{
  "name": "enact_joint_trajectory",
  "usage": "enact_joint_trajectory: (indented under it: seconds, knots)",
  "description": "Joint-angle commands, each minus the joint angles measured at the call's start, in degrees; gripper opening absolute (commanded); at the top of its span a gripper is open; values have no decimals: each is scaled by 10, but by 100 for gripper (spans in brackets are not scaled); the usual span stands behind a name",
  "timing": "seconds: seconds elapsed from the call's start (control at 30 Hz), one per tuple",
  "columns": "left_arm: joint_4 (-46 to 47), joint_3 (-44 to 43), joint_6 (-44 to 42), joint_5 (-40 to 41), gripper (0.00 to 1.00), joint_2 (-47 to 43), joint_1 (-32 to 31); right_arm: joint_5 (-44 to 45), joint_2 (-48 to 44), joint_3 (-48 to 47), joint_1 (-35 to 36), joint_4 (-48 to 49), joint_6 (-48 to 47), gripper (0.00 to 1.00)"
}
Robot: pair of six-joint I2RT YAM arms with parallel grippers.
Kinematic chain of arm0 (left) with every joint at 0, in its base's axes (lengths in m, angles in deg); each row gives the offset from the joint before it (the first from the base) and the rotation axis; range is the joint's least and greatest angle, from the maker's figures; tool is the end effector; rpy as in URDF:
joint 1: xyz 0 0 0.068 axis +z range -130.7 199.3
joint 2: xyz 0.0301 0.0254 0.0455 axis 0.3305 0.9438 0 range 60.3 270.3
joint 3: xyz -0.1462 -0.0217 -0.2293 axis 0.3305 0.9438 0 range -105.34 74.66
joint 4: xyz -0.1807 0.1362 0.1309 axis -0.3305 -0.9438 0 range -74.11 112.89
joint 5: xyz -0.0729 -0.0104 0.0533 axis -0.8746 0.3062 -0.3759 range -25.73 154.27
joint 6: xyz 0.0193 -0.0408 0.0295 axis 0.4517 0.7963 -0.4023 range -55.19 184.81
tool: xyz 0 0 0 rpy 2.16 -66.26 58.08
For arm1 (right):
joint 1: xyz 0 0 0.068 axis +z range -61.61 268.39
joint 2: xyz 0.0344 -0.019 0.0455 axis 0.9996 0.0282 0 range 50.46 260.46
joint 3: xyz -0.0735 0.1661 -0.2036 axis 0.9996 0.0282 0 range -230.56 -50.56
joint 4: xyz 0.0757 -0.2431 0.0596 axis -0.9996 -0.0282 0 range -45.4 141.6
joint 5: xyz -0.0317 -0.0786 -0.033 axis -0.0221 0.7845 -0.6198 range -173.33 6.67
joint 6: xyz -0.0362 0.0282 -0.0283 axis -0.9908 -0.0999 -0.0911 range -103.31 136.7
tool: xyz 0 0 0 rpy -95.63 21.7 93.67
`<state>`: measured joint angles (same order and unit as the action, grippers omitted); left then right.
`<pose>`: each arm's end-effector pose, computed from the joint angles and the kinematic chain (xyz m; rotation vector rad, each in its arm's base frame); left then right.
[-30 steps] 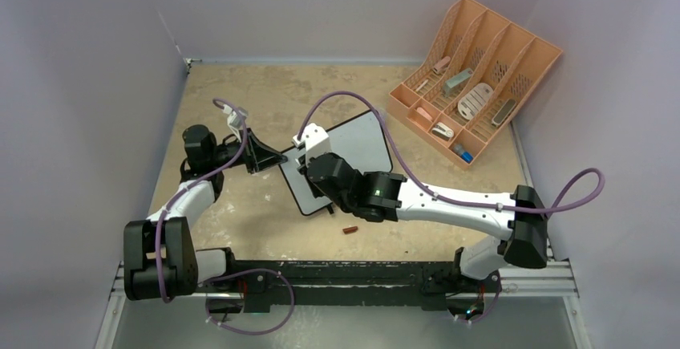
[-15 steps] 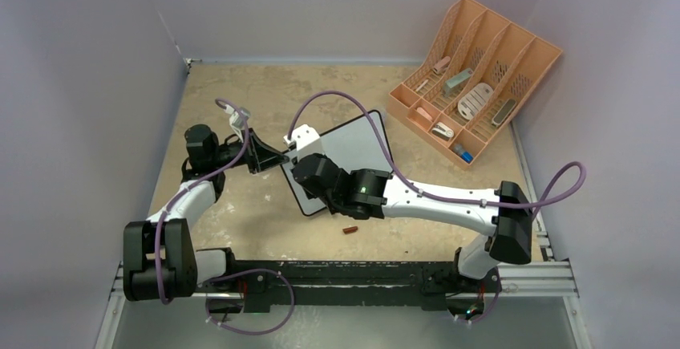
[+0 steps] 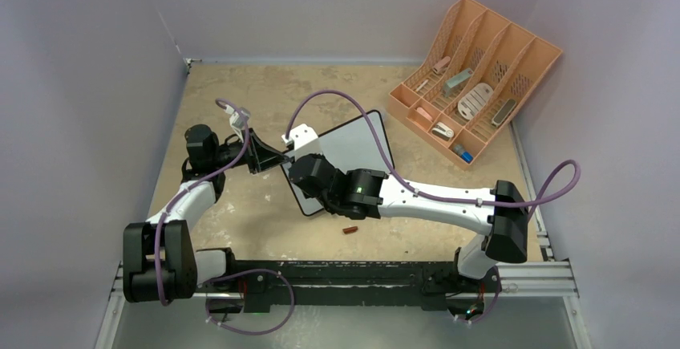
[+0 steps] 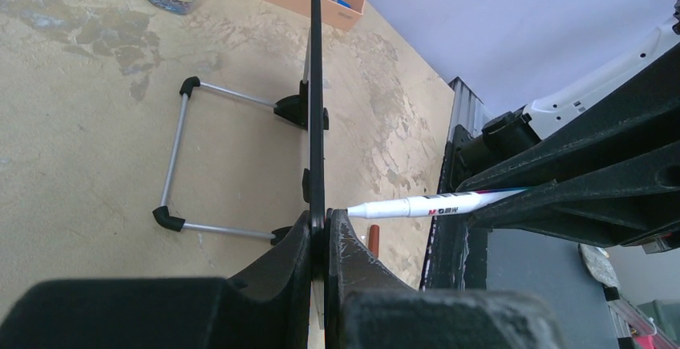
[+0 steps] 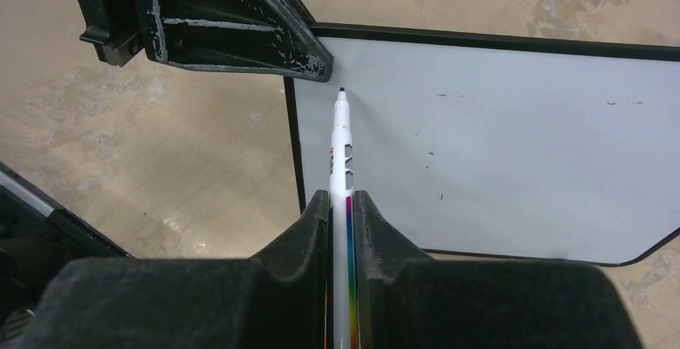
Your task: Write a sentence on the whiteboard
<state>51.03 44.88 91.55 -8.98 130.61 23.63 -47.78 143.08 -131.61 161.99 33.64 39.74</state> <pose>0.2404 -0.0160 0.2305 0.4870 1.7751 -1.3989 0.1254 0.3527 0.3362 -0.5099 1.9445 0.4390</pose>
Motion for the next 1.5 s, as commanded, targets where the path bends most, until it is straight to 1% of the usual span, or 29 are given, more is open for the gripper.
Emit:
enact_joint_trajectory:
  seconds: [0.0,0.97,1.47]
  knots:
    - [-5,-9,-27,-8,0,-6,-12,29,-5,-27,4,6,9,0]
    - [-14,-12,-31,-7,0,-3,-14,28,13,-30,6,21,-3,0]
    - [-13,-13,-31,-7,0,-3,-14,11,20,-20,6,-8,5,0]
